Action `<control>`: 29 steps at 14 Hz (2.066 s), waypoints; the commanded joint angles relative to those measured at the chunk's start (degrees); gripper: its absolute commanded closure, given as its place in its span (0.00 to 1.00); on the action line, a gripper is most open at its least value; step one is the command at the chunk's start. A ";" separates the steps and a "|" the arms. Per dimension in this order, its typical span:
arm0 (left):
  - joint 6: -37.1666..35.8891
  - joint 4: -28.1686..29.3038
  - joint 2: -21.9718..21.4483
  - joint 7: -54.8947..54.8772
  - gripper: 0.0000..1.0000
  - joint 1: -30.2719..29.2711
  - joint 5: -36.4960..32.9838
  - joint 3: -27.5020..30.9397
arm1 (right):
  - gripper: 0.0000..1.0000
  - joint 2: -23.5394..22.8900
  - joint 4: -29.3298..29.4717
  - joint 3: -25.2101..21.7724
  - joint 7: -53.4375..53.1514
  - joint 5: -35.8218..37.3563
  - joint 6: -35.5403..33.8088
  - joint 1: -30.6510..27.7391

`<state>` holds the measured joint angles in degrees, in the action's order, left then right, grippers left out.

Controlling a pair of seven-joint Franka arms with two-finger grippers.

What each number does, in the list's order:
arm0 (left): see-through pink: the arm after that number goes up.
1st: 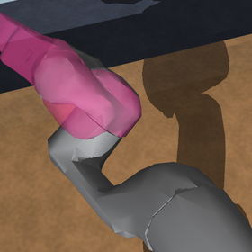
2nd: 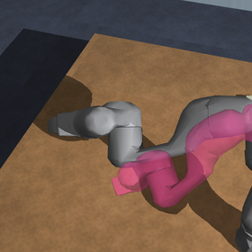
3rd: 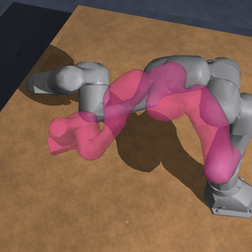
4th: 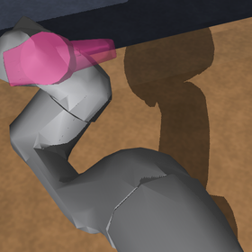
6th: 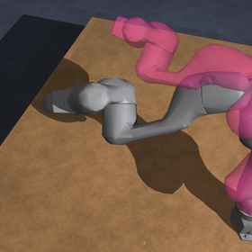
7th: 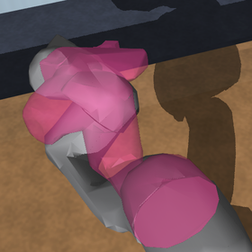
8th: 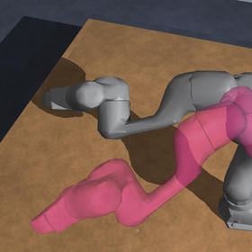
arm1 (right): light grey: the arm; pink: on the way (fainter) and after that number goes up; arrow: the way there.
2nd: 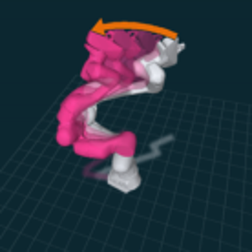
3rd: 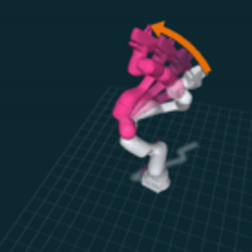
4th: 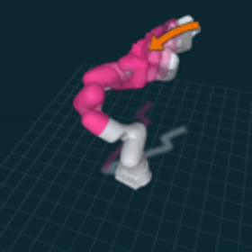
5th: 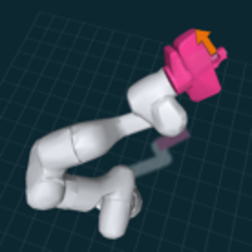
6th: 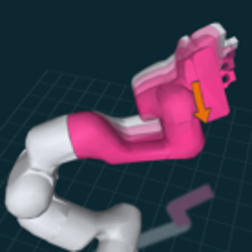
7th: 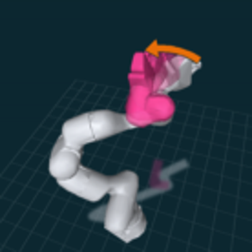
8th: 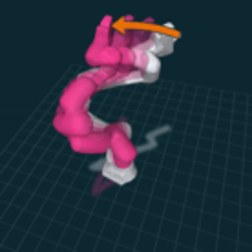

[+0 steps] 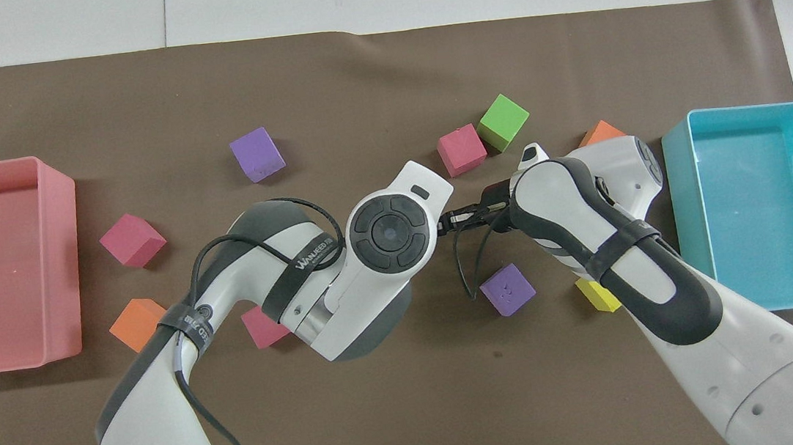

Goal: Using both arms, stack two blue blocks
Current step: 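Lower the blue cube onto the centre blue cube and open the left gripper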

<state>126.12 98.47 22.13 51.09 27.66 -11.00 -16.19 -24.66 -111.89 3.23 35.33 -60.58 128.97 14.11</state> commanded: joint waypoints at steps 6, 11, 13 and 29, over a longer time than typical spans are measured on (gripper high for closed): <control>-2.11 -1.79 0.73 1.11 0.54 1.00 -1.31 1.07 | 1.00 1.20 -1.58 0.28 1.58 -2.09 1.46 -0.05; -1.93 -1.53 0.73 1.03 0.55 0.56 -1.40 0.99 | 1.00 1.20 -1.58 0.28 1.58 -2.09 1.38 -0.05; -1.85 -1.53 0.81 1.03 0.55 0.56 -1.40 0.99 | 1.00 1.20 -1.58 0.28 1.58 -2.09 1.46 -0.05; -1.76 -1.62 1.69 1.20 0.12 1.00 -1.40 1.07 | 1.00 1.20 -1.58 0.28 1.49 -2.09 1.46 -0.05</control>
<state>125.52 98.44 22.99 51.12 27.66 -11.00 -15.73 -24.66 -111.89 3.23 35.33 -60.58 129.06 14.12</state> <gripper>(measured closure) 0.242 0.991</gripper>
